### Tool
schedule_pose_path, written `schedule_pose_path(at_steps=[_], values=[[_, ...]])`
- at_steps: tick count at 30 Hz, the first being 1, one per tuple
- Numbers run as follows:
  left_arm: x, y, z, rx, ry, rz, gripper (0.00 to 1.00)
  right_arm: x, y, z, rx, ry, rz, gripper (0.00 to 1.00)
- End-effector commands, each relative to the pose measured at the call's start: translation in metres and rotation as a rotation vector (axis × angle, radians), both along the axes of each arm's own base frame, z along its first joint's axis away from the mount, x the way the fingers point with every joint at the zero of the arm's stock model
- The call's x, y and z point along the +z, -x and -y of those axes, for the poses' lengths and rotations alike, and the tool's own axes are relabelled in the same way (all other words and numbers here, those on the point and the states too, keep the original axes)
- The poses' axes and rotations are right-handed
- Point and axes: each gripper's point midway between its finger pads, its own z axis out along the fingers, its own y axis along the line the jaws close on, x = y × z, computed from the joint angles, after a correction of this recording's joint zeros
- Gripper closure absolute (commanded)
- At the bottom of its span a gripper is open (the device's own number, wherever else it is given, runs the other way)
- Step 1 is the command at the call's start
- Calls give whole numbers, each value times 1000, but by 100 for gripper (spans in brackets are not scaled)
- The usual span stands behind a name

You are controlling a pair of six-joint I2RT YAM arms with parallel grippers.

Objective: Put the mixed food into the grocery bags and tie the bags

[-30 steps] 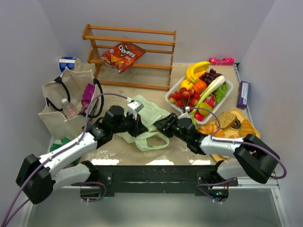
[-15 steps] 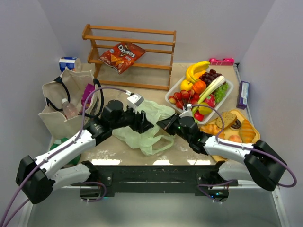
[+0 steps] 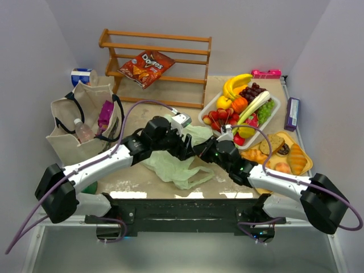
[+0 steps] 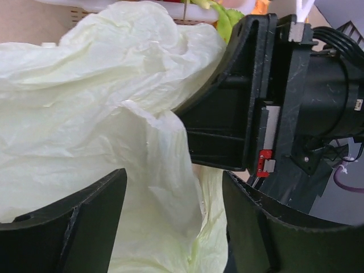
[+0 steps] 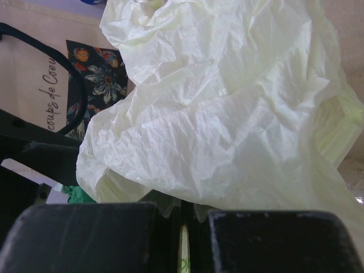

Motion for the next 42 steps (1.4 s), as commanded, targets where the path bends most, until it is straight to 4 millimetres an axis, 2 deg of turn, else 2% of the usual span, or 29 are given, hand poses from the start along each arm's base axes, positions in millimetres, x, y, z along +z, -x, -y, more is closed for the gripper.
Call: schedule_pose_path(at_steps=[1,3,4,6,7,9,10,11,12,14,18,20,24,27,28,30,31,34,36,37,40,41,42], values=[[16,-7,10,7,3,62,28,24,-8,0,-24,-5,71,100],[6,-9,10,19,-16,43,38,27,-8,0,-20,0,82,100],[3,-10,10,29,-23,37,60,28,-8,2,-20,5,90,100],[1,-14,7,57,-34,40,83,27,-7,5,-26,24,93,100],[1,-20,2,98,-50,49,100,32,-9,11,-43,40,115,100],[10,-23,-5,116,-27,54,100,29,-8,23,-65,96,116,100],[16,-32,-15,135,7,34,100,31,-11,33,-98,143,142,100],[25,-36,-23,153,34,34,100,41,-10,42,-119,150,166,100],[29,-40,-30,169,46,38,100,33,-8,54,-142,209,149,100],[41,-52,-53,225,58,56,100,43,-8,74,-202,256,183,100],[54,-69,-92,321,46,90,100,37,-1,102,-255,346,183,100],[59,-71,-111,361,34,110,100,34,1,110,-271,372,182,100],[61,-84,-167,520,-25,152,100,35,1,127,-314,433,198,100],[66,-85,-209,643,-70,193,100,43,1,137,-325,496,225,100],[70,-83,-222,682,-91,214,100,51,-1,140,-326,532,250,100],[75,-82,-239,751,-119,236,100,55,-2,145,-324,577,258,100],[81,-81,-247,784,-126,260,100,65,-3,146,-311,600,282,100],[90,-80,-253,814,-121,277,100,76,-4,150,-304,641,298,100],[97,-80,-250,801,-98,298,100,84,-4,143,-268,630,318,100],[99,-76,-236,721,-62,301,100,91,-4,139,-247,626,342,100],[102,-63,-200,521,31,319,100,109,-3,109,-115,552,418,100],[102,-61,-194,494,43,320,97,110,-1,95,-59,528,422,100],[105,-59,-188,466,59,330,83,116,-1,85,-25,498,437,100]])
